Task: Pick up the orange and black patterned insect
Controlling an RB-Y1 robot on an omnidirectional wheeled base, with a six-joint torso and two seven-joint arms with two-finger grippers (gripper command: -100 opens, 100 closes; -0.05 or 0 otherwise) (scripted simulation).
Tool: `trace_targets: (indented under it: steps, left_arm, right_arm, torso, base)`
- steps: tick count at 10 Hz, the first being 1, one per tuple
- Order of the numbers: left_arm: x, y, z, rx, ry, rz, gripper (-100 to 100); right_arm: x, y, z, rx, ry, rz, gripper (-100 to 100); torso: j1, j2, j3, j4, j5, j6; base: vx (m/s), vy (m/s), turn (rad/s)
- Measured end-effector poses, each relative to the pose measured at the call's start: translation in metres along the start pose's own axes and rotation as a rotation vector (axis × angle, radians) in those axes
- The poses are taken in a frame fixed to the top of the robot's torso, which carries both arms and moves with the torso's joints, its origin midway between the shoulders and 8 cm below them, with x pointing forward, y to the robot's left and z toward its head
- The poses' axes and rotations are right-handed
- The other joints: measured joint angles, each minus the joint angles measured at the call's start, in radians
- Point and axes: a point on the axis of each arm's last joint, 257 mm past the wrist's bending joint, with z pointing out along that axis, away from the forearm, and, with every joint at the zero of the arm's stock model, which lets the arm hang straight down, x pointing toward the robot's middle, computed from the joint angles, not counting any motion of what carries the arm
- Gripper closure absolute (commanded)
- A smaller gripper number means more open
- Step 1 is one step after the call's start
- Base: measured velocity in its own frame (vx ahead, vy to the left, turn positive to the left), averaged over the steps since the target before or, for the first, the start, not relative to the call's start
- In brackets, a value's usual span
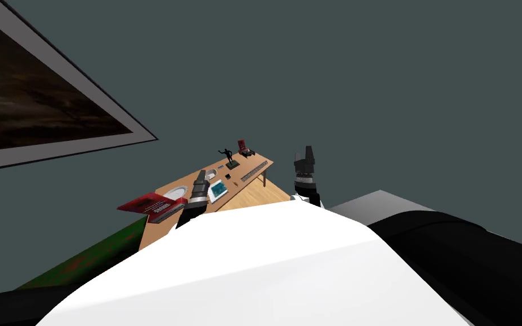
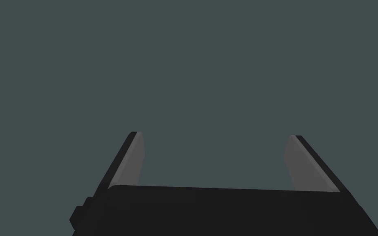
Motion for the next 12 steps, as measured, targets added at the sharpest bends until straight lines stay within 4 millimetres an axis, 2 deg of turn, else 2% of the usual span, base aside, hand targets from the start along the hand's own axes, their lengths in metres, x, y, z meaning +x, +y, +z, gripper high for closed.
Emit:
trace_targets:
  steps: [3, 6, 8, 10, 12]
  left_arm:
    - [-0.003, 0.058, -0.015, -0.145, 0.036, 0.048, -100]
    - [-0.009, 0.117, -0.044, -0.313, 0.081, 0.091, -100]
    - [-0.006, 0.141, -0.048, -0.377, 0.099, 0.102, -100]
    - [-0.010, 0.175, -0.078, -0.495, 0.130, 0.116, -100]
    - [-0.009, 0.193, -0.095, -0.567, 0.150, 0.120, -100]
  right_arm:
    - [0.000, 0.000, 0.000, 0.000, 0.000, 0.000, 0]
    - [0.000, 0.000, 0.000, 0.000, 0.000, 0.000, 0]
    - [0.000, 0.000, 0.000, 0.000, 0.000, 0.000, 0]
    - [0.000, 0.000, 0.000, 0.000, 0.000, 0.000, 0]
    - [0.000, 0.000, 0.000, 0.000, 0.000, 0.000, 0]
  torso:
    - [0.000, -0.002, -0.001, 0.000, 0.000, 0.000]
    - [-0.001, -0.003, -0.002, -0.001, 0.000, -0.001]
    - [-0.002, -0.002, -0.001, 0.000, -0.001, 0.000]
    - [-0.003, -0.003, -0.002, -0.001, -0.001, 0.000]
    - [-0.003, -0.004, -0.002, -0.001, -0.001, -0.001]
  base:
    - [0.048, 0.004, -0.229]
    - [0.060, -0.007, -0.165]
    - [0.051, -0.025, -0.183]
    - [0.075, -0.023, -0.136]
    - [0.070, -0.012, -0.090]
